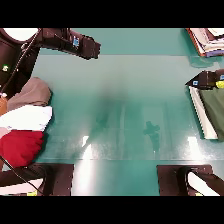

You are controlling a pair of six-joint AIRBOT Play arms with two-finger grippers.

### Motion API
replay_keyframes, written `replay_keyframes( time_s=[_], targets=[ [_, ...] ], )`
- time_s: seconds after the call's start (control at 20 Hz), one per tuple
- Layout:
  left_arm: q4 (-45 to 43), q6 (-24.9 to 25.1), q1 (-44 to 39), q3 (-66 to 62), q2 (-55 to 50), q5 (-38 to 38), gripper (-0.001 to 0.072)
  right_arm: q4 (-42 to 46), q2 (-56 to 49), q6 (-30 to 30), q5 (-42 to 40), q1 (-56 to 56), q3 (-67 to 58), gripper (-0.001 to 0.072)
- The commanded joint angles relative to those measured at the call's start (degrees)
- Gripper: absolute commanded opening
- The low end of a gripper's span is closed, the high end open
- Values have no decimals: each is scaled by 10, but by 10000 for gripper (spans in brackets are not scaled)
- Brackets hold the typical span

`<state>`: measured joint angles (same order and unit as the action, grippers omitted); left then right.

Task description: Fold the shirts.

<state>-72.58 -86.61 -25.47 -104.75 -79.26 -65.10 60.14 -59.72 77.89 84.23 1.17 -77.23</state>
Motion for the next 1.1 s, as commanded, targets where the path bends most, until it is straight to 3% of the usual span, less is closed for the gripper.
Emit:
replay_keyframes(
  time_s=[0.0, 0.65, 0.75, 0.9, 1.05],
  targets=[
    [0, 0, 0, 0, 0, 2, 31, -1, 0, 0, -1, 4, 0, 16],
    [-1, 0, 0, 0, -1, 15, 31, -2, 0, 0, 20, 5, 0, 17],
    [-48, -5, 10, 0, 3, -19, 30, -2, 0, 0, 20, 5, 0, 16],
    [-178, -11, 68, 0, 19, -112, 30, -2, 1, 0, 31, 5, 0, 17],
    [-186, -19, 180, 16, 33, -141, 31, -2, 1, 0, 49, 5, 0, 16]
  ],
)
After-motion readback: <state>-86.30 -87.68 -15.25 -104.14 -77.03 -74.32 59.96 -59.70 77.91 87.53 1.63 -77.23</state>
